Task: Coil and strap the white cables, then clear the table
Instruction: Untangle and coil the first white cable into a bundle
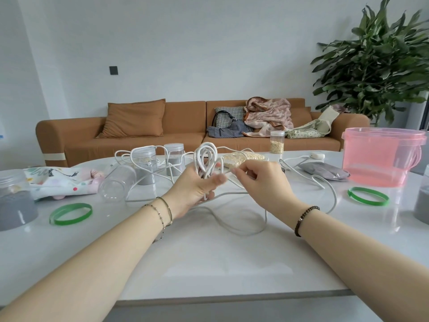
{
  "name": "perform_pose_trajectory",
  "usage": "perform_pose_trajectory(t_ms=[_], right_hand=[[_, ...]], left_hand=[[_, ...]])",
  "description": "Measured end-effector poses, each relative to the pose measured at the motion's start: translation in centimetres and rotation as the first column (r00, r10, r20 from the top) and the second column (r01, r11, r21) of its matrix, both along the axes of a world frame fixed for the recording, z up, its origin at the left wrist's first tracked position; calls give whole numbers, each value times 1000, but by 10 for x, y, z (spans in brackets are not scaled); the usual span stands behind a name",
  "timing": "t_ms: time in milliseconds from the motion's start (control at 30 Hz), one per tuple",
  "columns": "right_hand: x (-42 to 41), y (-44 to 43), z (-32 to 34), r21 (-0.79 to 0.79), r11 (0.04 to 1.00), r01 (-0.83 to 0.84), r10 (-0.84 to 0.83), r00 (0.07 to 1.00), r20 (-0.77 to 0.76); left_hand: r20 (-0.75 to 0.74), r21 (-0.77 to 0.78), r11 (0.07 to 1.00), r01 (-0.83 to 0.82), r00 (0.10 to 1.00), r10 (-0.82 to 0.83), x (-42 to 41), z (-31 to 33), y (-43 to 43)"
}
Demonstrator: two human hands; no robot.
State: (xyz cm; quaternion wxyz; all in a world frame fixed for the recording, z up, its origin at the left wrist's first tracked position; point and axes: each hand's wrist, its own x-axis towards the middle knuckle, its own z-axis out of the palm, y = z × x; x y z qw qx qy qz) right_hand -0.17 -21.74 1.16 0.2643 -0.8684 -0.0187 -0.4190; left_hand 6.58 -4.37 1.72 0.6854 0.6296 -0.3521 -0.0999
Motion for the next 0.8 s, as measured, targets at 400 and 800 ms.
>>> perform_pose_trajectory(t_ms=[400,800], right_hand=[[2,2,-4,-140,974,-179,166,981,-100],[-5,12,-1,-232,956,-177,182,983,0]], left_hand=[[-32,-27,993,-118,993,117,3,2,-1],[-11,123,990,-66,998,68,-2,0,-3]])
